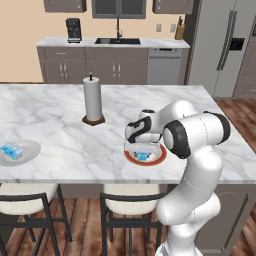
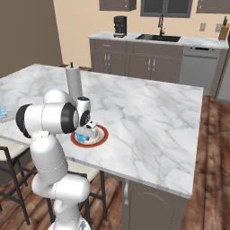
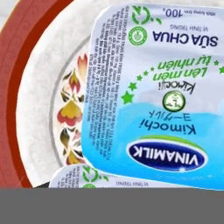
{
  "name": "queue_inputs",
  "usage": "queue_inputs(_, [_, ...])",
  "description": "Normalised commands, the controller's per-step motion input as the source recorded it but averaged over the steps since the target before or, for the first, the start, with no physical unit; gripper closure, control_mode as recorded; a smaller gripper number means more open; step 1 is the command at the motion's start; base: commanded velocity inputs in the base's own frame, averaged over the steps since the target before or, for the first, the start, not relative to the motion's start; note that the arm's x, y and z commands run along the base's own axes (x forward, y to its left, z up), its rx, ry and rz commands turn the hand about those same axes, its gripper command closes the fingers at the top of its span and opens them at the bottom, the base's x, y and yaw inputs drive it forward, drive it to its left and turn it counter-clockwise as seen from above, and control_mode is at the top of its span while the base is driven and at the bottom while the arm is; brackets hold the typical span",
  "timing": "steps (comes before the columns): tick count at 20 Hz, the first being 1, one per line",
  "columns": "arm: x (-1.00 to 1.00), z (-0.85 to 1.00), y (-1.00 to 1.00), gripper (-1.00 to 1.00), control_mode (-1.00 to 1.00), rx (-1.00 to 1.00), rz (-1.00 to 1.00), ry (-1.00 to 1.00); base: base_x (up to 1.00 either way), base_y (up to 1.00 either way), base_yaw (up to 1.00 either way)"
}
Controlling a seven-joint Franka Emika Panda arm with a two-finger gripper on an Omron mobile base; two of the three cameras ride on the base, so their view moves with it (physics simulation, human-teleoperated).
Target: Place two yogurt containers on each plate.
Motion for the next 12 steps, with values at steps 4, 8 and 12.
queue_inputs(4, [0.02,0.01,0.01,-1.00,-1.00,-0.01,-0.04,0.00,0.00,0.00,0.00])
queue_inputs(8, [-0.08,0.13,0.00,-1.00,-1.00,0.00,-0.03,0.00,0.00,0.00,0.00])
queue_inputs(12, [-0.01,0.02,-0.07,-1.00,-1.00,0.00,-0.02,0.03,0.00,0.00,0.00])
